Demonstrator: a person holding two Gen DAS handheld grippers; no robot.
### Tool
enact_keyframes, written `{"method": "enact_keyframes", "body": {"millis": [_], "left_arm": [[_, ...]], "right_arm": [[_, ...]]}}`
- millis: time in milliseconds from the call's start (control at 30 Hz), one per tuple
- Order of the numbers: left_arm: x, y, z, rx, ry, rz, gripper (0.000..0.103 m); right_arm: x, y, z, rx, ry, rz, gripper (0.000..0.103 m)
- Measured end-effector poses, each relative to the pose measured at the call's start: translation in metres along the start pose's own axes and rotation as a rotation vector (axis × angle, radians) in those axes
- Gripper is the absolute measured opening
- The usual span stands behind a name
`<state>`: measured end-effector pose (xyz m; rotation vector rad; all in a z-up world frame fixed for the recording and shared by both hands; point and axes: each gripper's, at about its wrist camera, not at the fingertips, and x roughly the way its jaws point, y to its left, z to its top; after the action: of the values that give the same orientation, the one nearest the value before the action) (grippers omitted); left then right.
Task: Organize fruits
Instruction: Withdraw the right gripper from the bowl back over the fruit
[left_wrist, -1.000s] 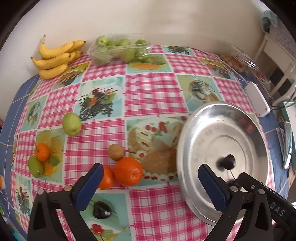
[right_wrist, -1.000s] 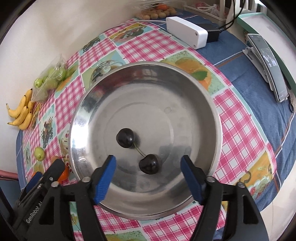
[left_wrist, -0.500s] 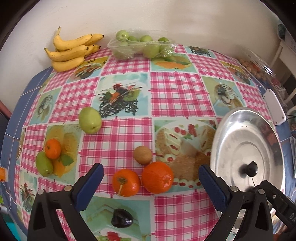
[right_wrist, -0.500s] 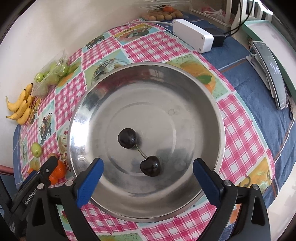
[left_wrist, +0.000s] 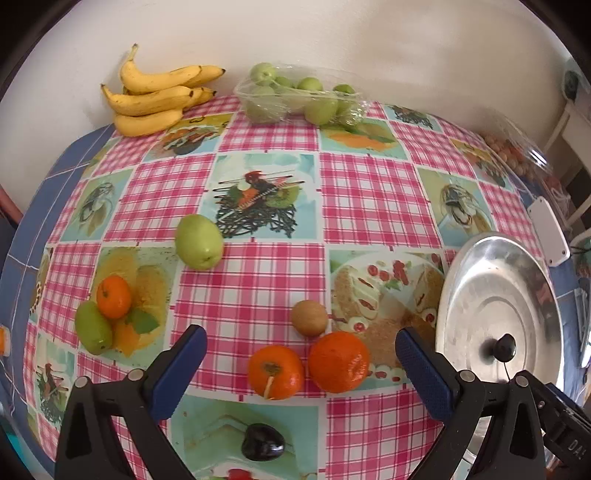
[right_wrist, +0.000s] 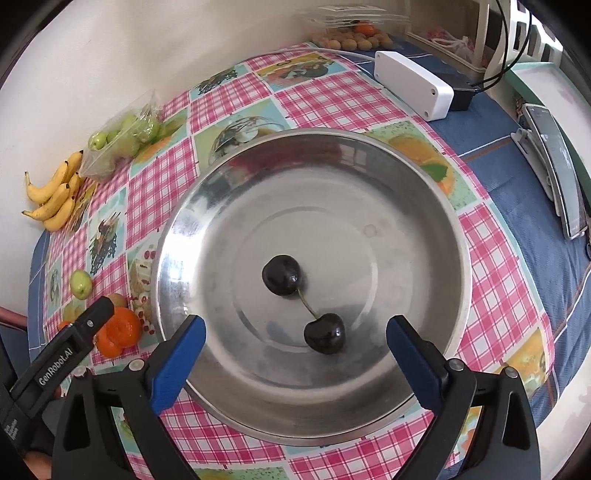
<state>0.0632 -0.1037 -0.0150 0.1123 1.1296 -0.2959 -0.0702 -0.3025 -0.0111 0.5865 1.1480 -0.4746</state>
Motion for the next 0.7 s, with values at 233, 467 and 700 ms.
{"method": "enact_keyframes", "body": {"millis": [233, 467, 700], "left_arm": [[-0.009, 0.016, 0.001, 0.024, -0.038, 0.055, 0.103], [-0.011, 0.025, 0.001, 0.065, -0.017, 0.034, 0.103], [-0.013, 0.035, 0.002, 0.05, 0.004, 0.015, 0.103]], "right_arm": [[-0.001, 0.01, -0.002, -0.026, -0.014, 0.04, 0.098], [0.002, 0.025, -0.002, -0.045, -0.005, 0.032, 0.098], [0.001, 0.033, -0.005, -0.053, -0.019, 0.062, 0.098]]}}
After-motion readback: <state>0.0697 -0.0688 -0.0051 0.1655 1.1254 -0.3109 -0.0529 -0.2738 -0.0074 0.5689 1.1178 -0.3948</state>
